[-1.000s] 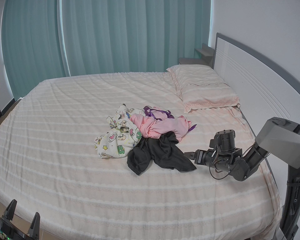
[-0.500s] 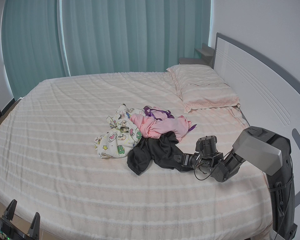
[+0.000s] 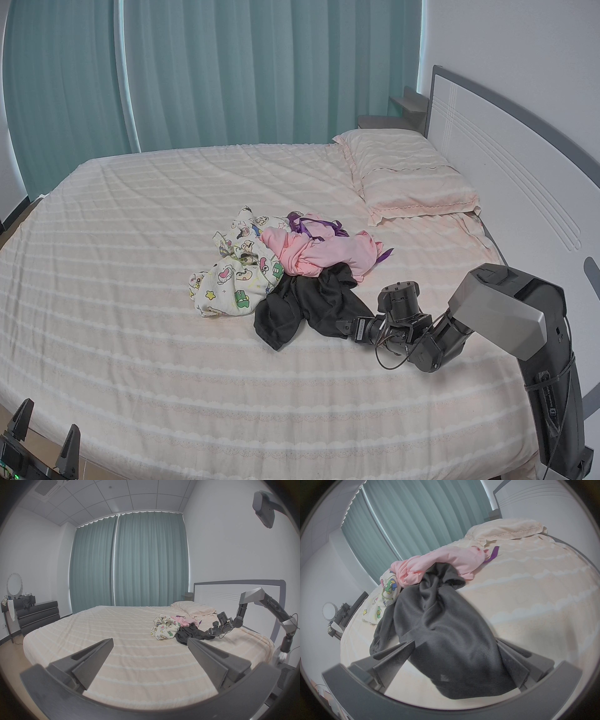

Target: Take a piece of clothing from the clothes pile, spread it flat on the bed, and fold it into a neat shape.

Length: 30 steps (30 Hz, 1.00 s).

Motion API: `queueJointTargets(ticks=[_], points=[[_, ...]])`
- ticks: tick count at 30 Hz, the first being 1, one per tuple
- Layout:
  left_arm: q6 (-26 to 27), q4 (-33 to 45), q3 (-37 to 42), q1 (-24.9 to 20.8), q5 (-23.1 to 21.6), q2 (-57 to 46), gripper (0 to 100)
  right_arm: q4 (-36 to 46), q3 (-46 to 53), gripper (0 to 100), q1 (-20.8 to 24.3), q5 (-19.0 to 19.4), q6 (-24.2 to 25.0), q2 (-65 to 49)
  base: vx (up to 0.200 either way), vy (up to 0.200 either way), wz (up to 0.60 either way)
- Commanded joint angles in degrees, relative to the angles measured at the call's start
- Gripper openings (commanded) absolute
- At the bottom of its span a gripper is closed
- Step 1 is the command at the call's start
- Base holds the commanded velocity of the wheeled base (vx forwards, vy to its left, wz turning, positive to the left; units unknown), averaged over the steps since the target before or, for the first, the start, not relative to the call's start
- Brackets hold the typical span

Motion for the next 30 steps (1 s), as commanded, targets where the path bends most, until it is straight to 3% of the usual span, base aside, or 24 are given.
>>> queueJointTargets(ticks=[1,2,6,10,13,19,21,24,30], points=[[0.0,0.0,0.8,0.0,0.0,-0.8,100,0.5,-1.2,100,1.2,0.1,0.0,0.4,0.000,0.000,0.00],[0.0,0.0,0.8,0.0,0.0,-0.8,100,0.5,-1.6,0,1.3,0.0,0.1,0.6,0.000,0.000,0.00],[0.0,0.0,0.8,0.0,0.0,-0.8,100,-0.3,-1.6,0,1.0,0.1,0.9,1.0,0.000,0.000,0.00],[0.0,0.0,0.8,0.0,0.0,-0.8,100,-2.1,0.6,0,0.9,0.0,4.7,0.1,0.000,0.000,0.00],[0.0,0.1,0.8,0.0,0.0,-0.8,100,-8.5,8.5,0,0.9,1.0,10.8,-4.0,0.000,0.000,0.00],[0.1,0.1,0.8,0.0,0.0,-0.8,100,-17.3,16.8,0,1.1,2.7,13.3,-6.7,0.000,0.000,0.00],[0.2,0.1,0.8,0.0,0.0,-0.9,100,-18.0,17.8,0,1.3,2.7,14.1,-7.4,0.000,0.000,0.00],[0.0,0.0,0.8,0.0,-0.1,-0.8,100,-18.3,20.6,0,3.1,2.1,19.3,-10.2,0.000,0.000,0.00],[0.8,-0.1,0.8,0.0,-0.2,-0.9,100,-18.6,24.2,0,3.6,1.6,23.2,-12.6,0.000,0.000,0.00]])
